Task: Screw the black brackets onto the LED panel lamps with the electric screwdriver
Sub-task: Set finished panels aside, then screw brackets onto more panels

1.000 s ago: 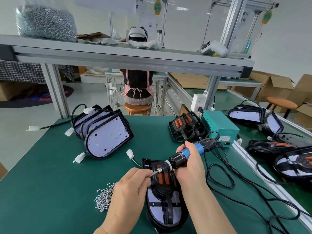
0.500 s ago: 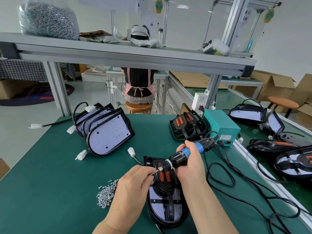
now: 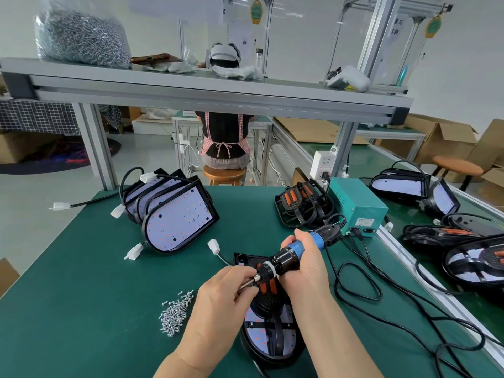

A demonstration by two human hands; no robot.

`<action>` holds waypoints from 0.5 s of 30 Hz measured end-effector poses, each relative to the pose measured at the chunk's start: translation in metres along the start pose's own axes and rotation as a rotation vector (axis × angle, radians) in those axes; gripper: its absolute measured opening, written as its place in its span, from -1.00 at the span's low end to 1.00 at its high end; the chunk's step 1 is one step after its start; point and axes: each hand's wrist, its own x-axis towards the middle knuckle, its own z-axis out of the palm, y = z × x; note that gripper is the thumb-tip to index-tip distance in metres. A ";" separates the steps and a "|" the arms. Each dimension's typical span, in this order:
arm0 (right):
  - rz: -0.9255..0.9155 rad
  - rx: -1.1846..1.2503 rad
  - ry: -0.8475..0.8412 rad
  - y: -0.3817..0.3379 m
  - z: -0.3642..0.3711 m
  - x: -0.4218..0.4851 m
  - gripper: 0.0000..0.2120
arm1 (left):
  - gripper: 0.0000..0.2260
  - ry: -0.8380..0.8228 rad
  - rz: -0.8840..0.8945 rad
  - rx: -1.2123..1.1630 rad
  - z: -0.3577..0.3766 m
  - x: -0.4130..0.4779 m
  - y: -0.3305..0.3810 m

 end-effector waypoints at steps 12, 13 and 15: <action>0.012 0.021 0.022 -0.006 0.005 0.000 -0.78 | -0.72 0.414 -0.513 -0.572 0.005 0.001 -0.009; 0.017 0.024 0.020 -0.006 0.006 -0.001 -0.78 | -0.73 0.427 -0.559 -0.577 0.007 0.002 -0.012; 0.027 0.035 0.016 -0.007 0.008 -0.001 -0.77 | -0.75 0.416 -0.619 -0.545 0.011 0.001 -0.019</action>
